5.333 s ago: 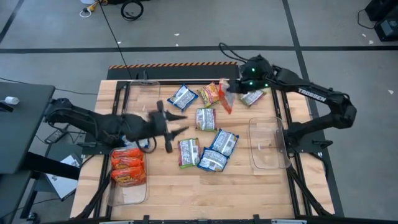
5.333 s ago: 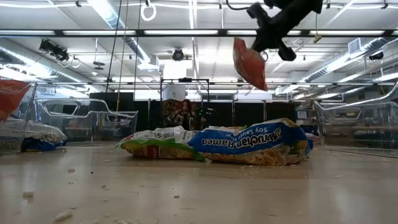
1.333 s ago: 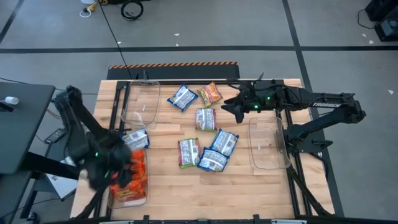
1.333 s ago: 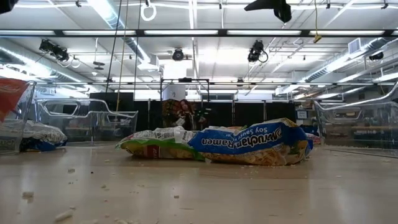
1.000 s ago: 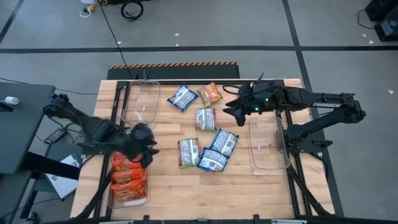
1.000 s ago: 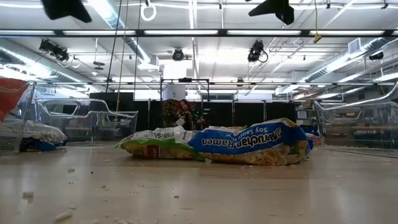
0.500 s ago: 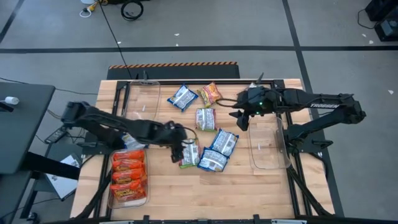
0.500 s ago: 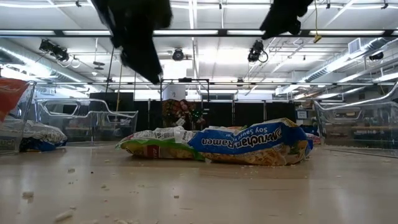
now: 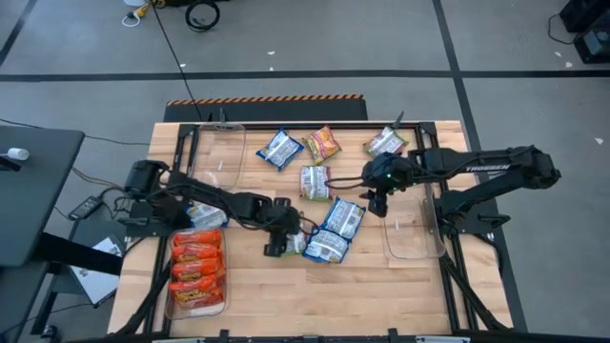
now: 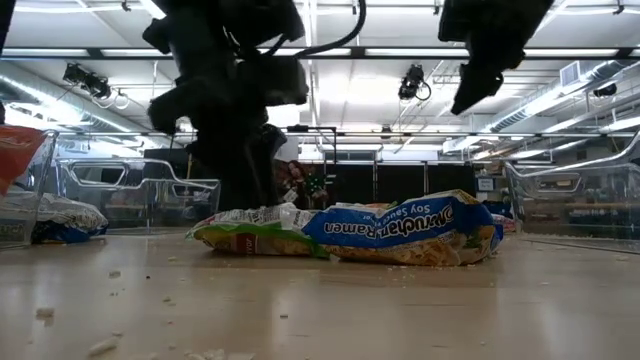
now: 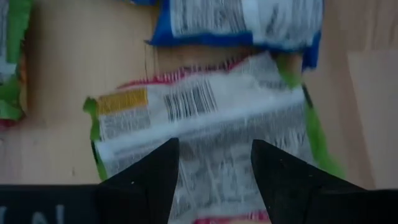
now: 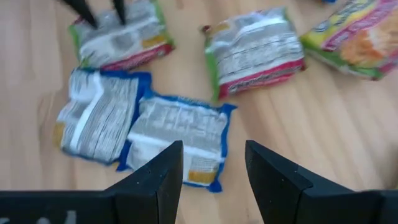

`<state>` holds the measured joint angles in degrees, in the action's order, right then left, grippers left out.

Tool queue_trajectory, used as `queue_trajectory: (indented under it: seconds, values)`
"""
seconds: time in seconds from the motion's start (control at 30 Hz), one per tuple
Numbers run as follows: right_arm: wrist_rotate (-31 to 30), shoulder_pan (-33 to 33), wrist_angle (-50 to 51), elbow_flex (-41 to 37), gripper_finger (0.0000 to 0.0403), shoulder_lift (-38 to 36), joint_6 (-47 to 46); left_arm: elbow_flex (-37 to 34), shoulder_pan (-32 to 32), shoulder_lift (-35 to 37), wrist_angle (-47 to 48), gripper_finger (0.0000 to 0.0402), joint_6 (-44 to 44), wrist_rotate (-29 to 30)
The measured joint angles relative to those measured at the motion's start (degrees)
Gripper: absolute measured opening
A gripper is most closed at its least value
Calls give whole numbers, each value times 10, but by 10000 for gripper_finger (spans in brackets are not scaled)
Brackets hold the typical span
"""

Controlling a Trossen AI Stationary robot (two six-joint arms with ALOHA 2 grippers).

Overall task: Sort Maruchan noodles
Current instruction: Put the green noodle pack into the top left transparent bin

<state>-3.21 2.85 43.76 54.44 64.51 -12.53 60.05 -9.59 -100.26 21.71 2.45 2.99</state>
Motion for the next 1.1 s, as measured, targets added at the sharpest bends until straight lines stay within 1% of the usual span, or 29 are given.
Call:
queue_trajectory:
  seconds: [0.1, 0.2, 0.23, 0.3, 0.37, 0.47, 0.57, 0.7, 0.8, 0.87, 0.9, 0.97, 1.1]
  values:
    - [1, -9, 0, -11, 178, 0, 23, 0, -16, 17, 59, 205, 53, 18]
    - [0, -10, -1, -22, 178, 0, 32, 0, -36, 24, 122, 205, 140, 59]
    - [-1, -10, -4, -26, 178, 0, 33, -1, -41, 23, 129, 205, 177, 73]
    - [-7, -10, -3, -33, 178, 0, 33, -14, -50, 23, 116, 205, 247, 95]
    - [-20, -10, -2, -41, 178, 0, 24, -35, -54, 20, 79, 205, 309, 108]
    - [-31, -10, -1, -48, 178, 0, -3, -70, -54, 19, 30, 205, 371, 136]
    - [-32, -10, -1, -49, 178, 0, -21, -98, -54, 20, -13, 205, 400, 149]
    - [-55, -10, -3, -48, 178, 0, -42, -119, -61, 21, -84, 205, 432, 175]
    - [-71, -10, -4, -48, 178, 0, -57, -126, -66, 20, -138, 204, 433, 160]
    - [-81, -10, -4, -48, 178, 0, -69, -133, -68, 20, -163, 195, 431, 130]
    - [-84, -10, -4, -48, 178, 0, -77, -138, -68, 18, -175, 186, 425, 113]
    - [-88, -10, -4, -48, 178, 0, -95, -145, -68, 14, -198, 159, 401, 98]
    - [-87, -10, -4, -48, 178, 0, -145, -147, -68, 9, -215, 79, 342, 101]
